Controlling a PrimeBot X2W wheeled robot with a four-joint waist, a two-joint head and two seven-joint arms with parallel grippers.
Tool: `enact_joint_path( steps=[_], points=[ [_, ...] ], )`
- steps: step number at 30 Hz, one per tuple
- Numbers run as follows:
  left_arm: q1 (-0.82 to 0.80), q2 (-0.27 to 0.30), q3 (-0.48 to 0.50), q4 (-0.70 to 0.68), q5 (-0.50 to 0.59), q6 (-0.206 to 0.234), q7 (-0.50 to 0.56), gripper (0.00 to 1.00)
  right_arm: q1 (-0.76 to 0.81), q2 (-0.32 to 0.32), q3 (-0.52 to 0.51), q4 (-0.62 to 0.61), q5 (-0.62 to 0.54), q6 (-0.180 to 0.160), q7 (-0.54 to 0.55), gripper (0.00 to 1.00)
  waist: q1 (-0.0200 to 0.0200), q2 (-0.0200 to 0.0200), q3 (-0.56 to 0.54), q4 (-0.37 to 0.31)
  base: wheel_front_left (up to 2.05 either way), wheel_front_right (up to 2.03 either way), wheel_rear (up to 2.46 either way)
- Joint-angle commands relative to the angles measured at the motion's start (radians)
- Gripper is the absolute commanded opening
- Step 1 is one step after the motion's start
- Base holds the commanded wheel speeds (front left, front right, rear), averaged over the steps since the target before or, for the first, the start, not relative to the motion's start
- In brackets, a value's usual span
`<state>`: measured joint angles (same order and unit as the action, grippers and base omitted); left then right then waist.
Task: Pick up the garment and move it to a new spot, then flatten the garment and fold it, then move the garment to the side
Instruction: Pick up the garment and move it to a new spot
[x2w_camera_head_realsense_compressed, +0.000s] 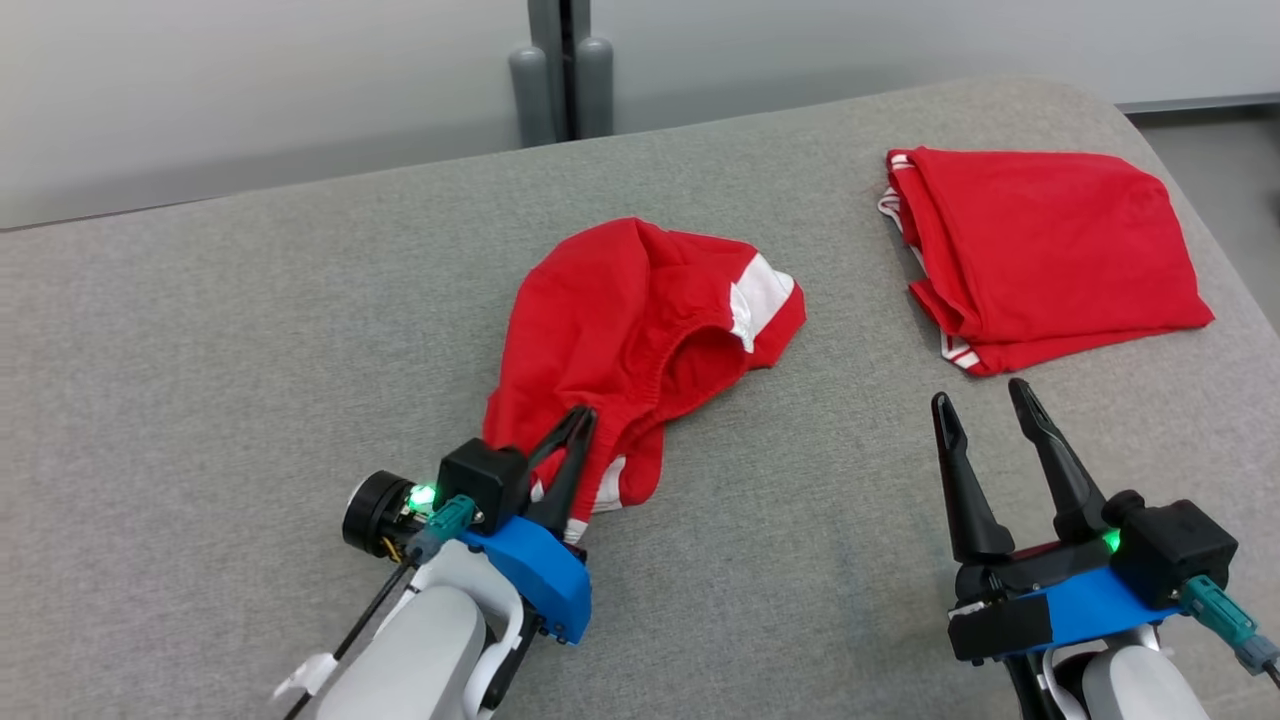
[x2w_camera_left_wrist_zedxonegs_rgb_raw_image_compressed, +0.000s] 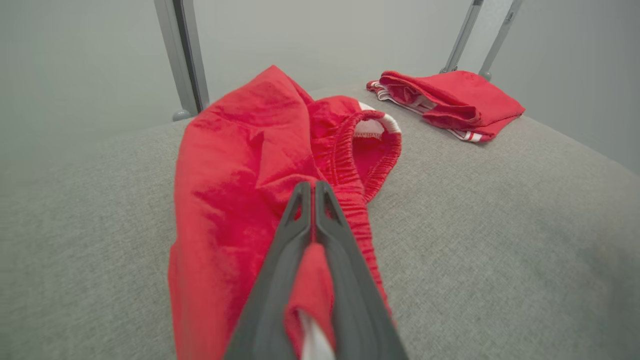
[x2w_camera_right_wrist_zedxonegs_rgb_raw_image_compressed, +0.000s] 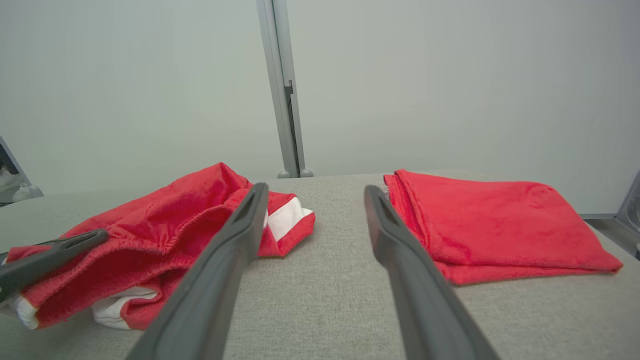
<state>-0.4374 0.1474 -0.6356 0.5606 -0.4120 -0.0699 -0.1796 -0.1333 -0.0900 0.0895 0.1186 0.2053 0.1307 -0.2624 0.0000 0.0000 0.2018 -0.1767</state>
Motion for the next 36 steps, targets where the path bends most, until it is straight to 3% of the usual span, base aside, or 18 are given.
enact_joint_path(
  steps=[1,9,18,27,36],
  points=[
    [-0.001,-0.002,-0.003,-0.002,0.010,0.009,-0.019,1.00,0.012,-0.007,0.000,0.003,0.003,0.000,-0.003,1.00,0.0000,0.0000,-0.003,0.006,0.00,0.00,0.00],
    [0.018,0.000,0.046,-0.059,0.036,0.054,-0.083,1.00,0.026,0.000,-0.003,0.011,-0.003,0.000,-0.003,1.00,0.0000,0.0000,-0.037,0.043,0.00,0.00,0.00],
    [0.131,0.029,0.226,-0.260,0.094,0.115,-0.086,1.00,0.046,0.006,-0.030,0.023,-0.008,0.000,-0.003,1.00,0.0000,0.0000,-0.062,0.096,0.00,0.00,0.00],
    [0.274,0.024,0.408,-0.407,0.186,0.113,-0.086,1.00,0.062,0.007,-0.061,0.037,-0.010,0.000,-0.003,1.00,0.0000,0.0000,-0.082,0.150,0.00,0.00,0.00],
    [0.383,-0.010,0.539,-0.428,0.239,0.087,-0.086,1.00,0.087,-0.001,-0.081,0.050,-0.005,0.000,-0.003,1.00,0.0000,0.0000,-0.103,0.182,0.00,0.00,0.00]
  ],
)
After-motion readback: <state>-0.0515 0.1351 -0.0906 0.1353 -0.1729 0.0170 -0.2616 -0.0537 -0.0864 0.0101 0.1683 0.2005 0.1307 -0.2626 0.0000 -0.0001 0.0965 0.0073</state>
